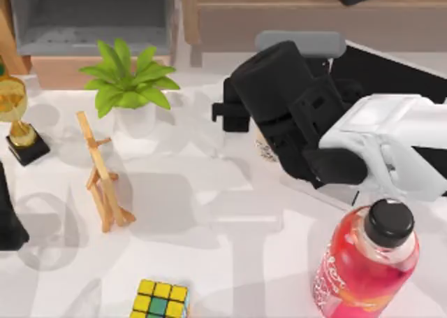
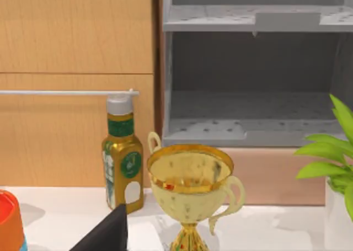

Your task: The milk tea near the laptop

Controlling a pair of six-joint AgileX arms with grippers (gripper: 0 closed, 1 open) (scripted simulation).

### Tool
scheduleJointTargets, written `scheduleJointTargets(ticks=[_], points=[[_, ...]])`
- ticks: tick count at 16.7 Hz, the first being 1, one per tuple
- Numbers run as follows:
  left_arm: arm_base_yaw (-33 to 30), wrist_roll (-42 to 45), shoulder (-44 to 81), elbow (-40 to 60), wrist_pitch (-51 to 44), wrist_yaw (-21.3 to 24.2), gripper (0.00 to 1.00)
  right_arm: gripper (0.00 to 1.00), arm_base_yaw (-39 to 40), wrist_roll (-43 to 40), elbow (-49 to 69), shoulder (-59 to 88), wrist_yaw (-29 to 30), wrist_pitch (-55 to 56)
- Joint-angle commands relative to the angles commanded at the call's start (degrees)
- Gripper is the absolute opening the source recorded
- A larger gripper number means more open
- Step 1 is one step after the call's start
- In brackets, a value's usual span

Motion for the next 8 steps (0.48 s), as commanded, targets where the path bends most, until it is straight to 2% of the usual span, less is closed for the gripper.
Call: scheduleJointTargets(ticks=[8], points=[[0.0,0.0,0.0,0.0,0.0,0.0,1.0,0.0,-15.6,-14.5,-11.6,-12.5,-10.5,-1.3]])
